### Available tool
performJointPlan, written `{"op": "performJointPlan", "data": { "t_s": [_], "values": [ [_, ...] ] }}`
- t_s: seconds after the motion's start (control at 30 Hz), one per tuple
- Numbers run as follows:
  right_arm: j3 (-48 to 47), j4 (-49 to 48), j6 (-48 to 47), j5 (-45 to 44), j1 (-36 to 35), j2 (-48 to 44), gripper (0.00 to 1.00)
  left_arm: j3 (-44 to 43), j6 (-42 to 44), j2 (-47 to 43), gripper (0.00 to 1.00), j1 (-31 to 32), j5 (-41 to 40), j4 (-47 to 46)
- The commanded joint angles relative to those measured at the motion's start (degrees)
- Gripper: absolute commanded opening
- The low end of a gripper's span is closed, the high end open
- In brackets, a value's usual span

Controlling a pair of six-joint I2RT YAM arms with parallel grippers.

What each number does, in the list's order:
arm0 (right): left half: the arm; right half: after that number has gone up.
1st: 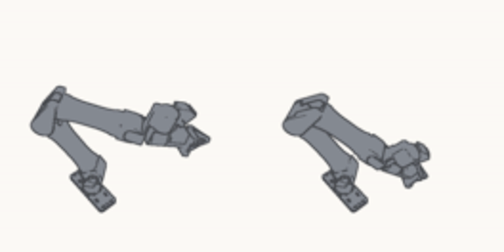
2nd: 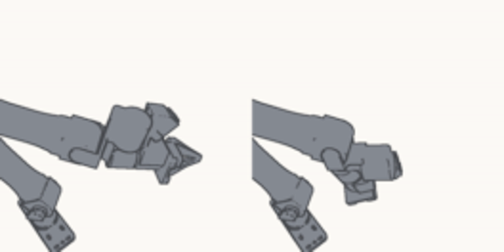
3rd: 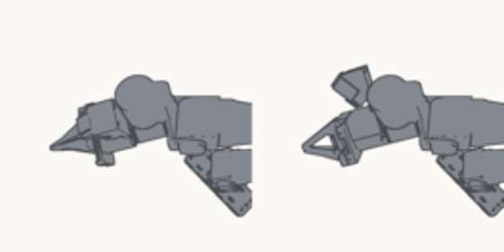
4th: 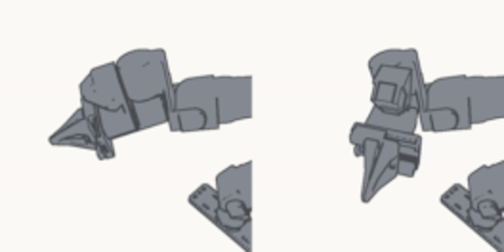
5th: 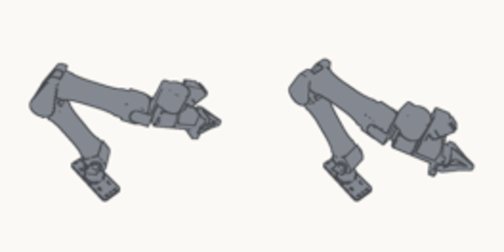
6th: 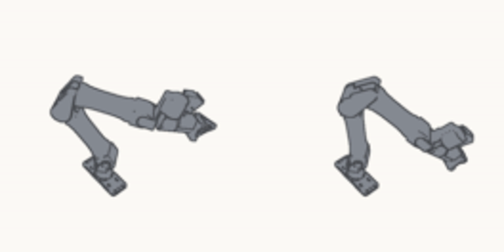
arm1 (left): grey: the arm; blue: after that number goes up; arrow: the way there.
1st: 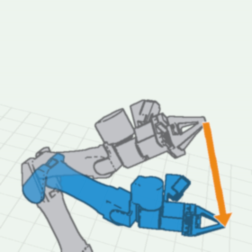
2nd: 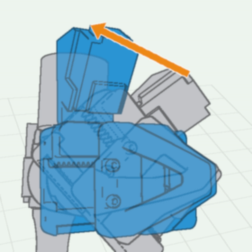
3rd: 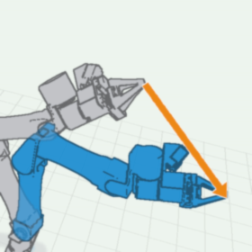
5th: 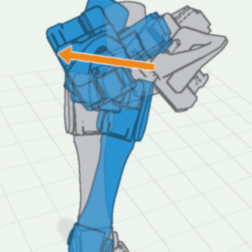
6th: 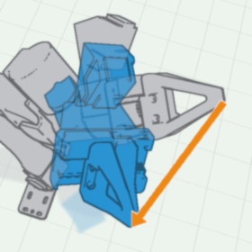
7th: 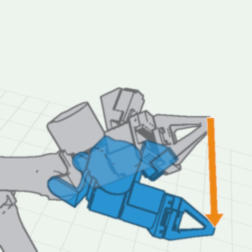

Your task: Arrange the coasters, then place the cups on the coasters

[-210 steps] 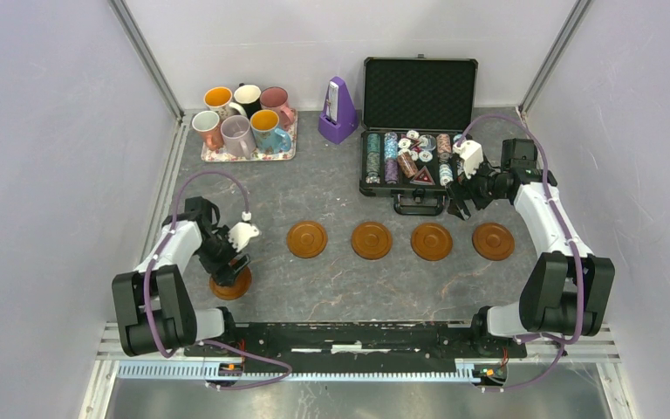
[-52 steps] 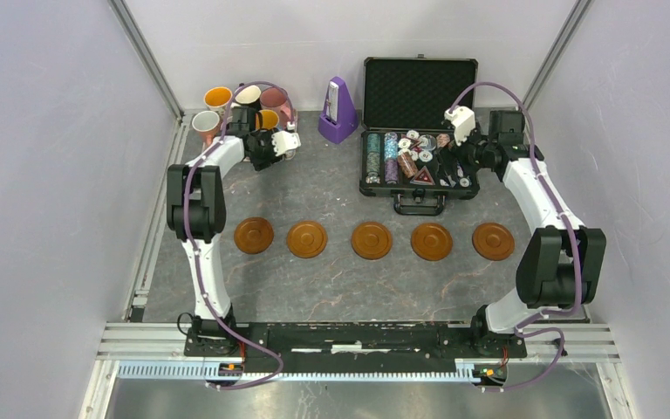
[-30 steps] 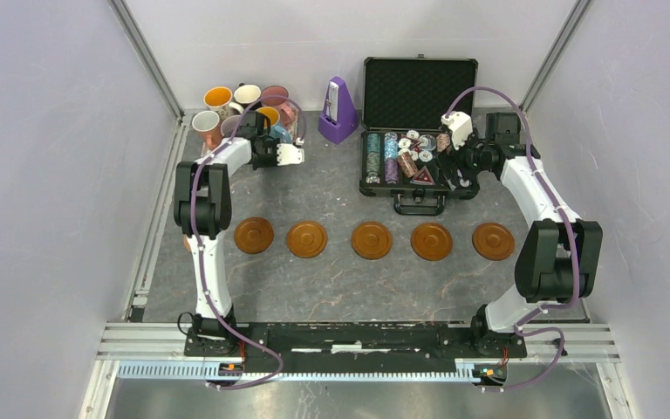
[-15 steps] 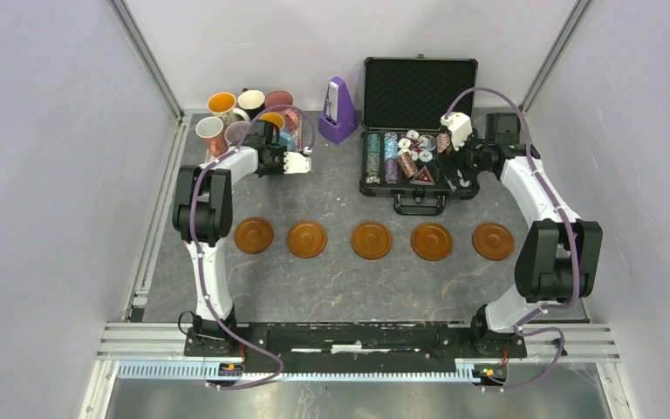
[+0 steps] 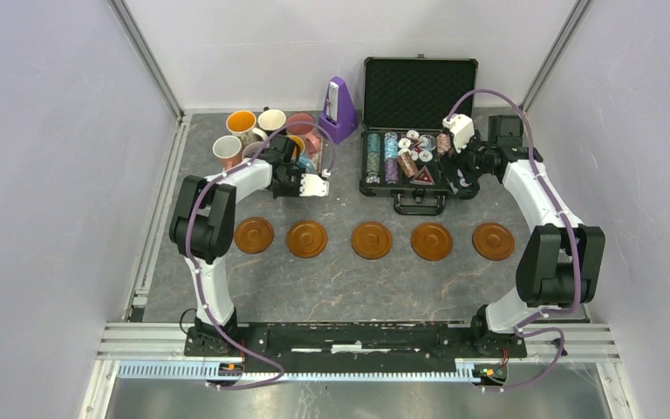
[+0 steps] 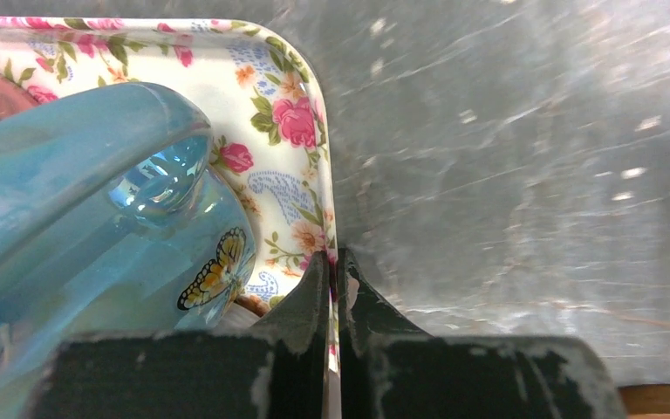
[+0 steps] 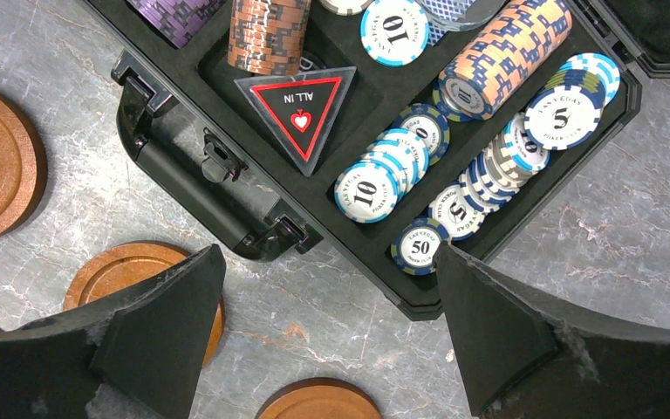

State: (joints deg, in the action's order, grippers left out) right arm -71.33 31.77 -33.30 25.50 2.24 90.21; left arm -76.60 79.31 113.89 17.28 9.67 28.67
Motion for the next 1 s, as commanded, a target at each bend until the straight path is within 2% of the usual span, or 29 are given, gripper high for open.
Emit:
{"op": "performJointPlan", "data": {
  "t_s": [0.0, 0.2, 0.5, 0.97],
  "values": [
    [0.5, -1.4, 0.2, 1.3, 0.1, -2.3, 0.98, 3.2, -4.5, -1.3, 0.02, 5.1, 8.7, 11.7],
    [0.8, -1.4, 0.4, 1.5, 0.1, -2.6, 0.98, 2.4, -9.3, -1.9, 0.02, 8.3, 10.2, 11.6],
    [0.7, -1.6, 0.4, 1.8, 0.1, -2.5, 0.98, 3.0, -10.0, -2.5, 0.02, 11.3, 10.8, 11.7],
    [-0.8, -2.2, 0.8, 3.0, 0.1, -1.2, 0.98, 1.2, -13.1, -4.2, 0.02, 12.0, 12.3, 11.8]
  ]
}}
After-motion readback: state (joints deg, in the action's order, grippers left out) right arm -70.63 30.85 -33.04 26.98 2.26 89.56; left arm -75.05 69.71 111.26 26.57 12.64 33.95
